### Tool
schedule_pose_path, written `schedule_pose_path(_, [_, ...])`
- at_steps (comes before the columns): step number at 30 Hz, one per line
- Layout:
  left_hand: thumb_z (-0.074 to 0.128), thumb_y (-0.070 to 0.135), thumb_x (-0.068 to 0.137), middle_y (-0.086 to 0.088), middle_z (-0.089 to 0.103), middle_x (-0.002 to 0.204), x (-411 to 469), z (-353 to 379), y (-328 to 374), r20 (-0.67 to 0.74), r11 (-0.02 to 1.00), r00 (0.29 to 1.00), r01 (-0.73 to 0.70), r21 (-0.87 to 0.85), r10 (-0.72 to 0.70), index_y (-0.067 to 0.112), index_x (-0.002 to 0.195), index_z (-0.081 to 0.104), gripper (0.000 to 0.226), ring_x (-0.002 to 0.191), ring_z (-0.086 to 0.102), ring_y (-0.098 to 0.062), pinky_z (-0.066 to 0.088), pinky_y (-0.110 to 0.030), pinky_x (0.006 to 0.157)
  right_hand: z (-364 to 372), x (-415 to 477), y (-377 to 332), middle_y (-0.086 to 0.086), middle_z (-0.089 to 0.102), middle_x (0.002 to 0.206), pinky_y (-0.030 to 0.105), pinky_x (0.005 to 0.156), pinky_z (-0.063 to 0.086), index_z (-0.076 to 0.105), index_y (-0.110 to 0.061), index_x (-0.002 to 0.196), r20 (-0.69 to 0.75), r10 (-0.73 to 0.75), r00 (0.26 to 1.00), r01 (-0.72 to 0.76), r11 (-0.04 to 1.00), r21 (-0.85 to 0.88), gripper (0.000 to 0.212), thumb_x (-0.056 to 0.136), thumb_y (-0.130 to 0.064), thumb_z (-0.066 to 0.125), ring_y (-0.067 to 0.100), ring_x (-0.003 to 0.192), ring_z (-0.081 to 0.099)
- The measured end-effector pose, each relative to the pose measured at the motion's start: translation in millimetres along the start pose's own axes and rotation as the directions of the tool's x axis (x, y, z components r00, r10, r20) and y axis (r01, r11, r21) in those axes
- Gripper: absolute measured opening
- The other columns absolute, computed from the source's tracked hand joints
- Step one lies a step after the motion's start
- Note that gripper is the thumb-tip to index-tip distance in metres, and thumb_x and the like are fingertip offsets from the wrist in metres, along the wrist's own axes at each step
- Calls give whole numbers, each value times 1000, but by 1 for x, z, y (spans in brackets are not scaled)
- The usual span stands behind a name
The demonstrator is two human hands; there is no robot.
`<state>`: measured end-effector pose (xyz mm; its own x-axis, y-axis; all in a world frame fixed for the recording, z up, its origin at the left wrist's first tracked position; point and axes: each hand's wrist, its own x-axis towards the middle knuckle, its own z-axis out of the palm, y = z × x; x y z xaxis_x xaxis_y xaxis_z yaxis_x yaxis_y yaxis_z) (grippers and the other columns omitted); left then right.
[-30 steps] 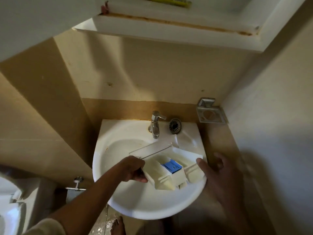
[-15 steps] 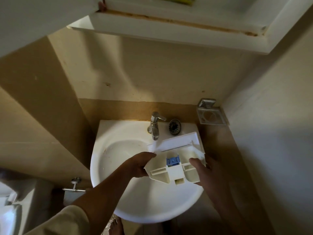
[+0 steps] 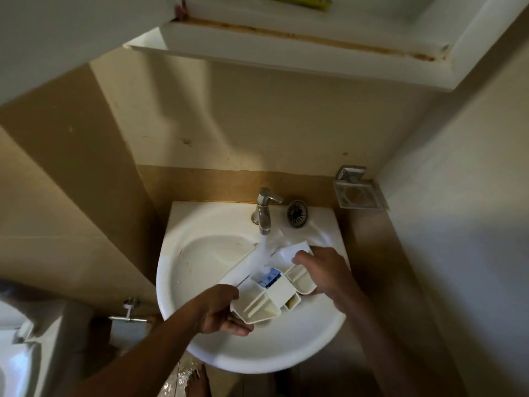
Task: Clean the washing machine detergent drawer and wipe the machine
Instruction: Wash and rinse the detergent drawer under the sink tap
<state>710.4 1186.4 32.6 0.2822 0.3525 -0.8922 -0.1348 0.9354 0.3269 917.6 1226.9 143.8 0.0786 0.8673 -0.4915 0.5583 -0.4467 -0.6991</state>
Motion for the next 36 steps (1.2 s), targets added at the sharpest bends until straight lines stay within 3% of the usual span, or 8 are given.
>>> schedule_pose_path(6, [32, 15, 101, -21, 73, 76, 7, 27, -31, 131, 995, 987, 88, 36, -92, -13, 103, 63, 42, 67, 74, -29, 60, -33, 58, -7, 13, -51, 0, 62, 71, 30, 60, 39, 62, -11, 74, 130, -177, 976, 219, 825, -521, 34, 80, -45, 59, 17, 68, 58])
schedule_pose_path(10, [35, 27, 103, -18, 72, 77, 6, 47, -35, 200, 987, 973, 89, 130, -114, -10, 100, 61, 45, 67, 74, -28, 63, -33, 62, -10, 16, -73, -1, 53, 65, 29, 56, 36, 51, -14, 68, 191, -201, 961, 277, 668, -690, 34, 79, -45, 56, 17, 62, 54])
schedule_pose_path(16, [40, 31, 104, -21, 71, 80, 4, 51, -17, 115, 973, 993, -33, 228, 7, -7, 101, 61, 44, 66, 72, -30, 63, -40, 70, -7, 17, -102, -1, 51, 61, 27, 52, 34, 50, -17, 63, 415, -130, 901, 422, 494, -761, 20, 76, -31, 57, 16, 52, 47])
schedule_pose_path(21, [40, 16, 104, -32, 60, 108, -1, 36, 15, 25, 938, 979, -186, -292, 202, -6, 110, 50, 25, 82, 66, -41, 59, -49, 76, 7, 18, -115, 4, 60, 80, 27, 54, 41, 48, -16, 64, 468, -154, 871, 491, 342, -801, 23, 82, -27, 55, 23, 65, 60])
schedule_pose_path(25, [40, 32, 104, -37, 51, 133, -5, 36, 48, 143, 803, 953, -138, -580, 266, -13, 136, 35, 56, 112, 58, -54, 52, -61, 91, 12, 10, -114, 6, 65, 110, 30, 73, 50, 65, -17, 93, 512, -187, 838, 535, 103, -838, 20, 86, -31, 51, 26, 92, 63])
schedule_pose_path(28, [43, 43, 101, -34, 60, 121, -17, 39, 67, 134, 793, 945, -167, -586, 298, -18, 131, 40, 67, 108, 63, -46, 56, -62, 84, 25, 1, -110, 3, 65, 121, 37, 84, 54, 65, -22, 121, 568, -225, 792, 569, -67, -819, 37, 87, -32, 54, 25, 104, 64])
schedule_pose_path(31, [53, 37, 98, -16, 68, 72, -22, 39, 76, 129, 826, 948, -180, -535, 290, -7, 97, 61, 45, 65, 68, -26, 59, -32, 55, 42, -11, -95, 4, 65, 117, 33, 76, 46, 65, -18, 116, 630, -263, 730, 587, -230, -776, 28, 92, -27, 53, 25, 105, 63])
schedule_pose_path(36, [84, 24, 71, -16, 67, 106, -1, 43, 54, 116, 912, 955, -217, -348, 271, 0, 123, 66, 60, 101, 62, -30, 50, -40, 90, 64, -32, -49, 22, 61, 119, 41, 77, 53, 66, -3, 112, 600, -277, 750, 489, -379, -786, 27, 92, -7, 48, 37, 98, 64])
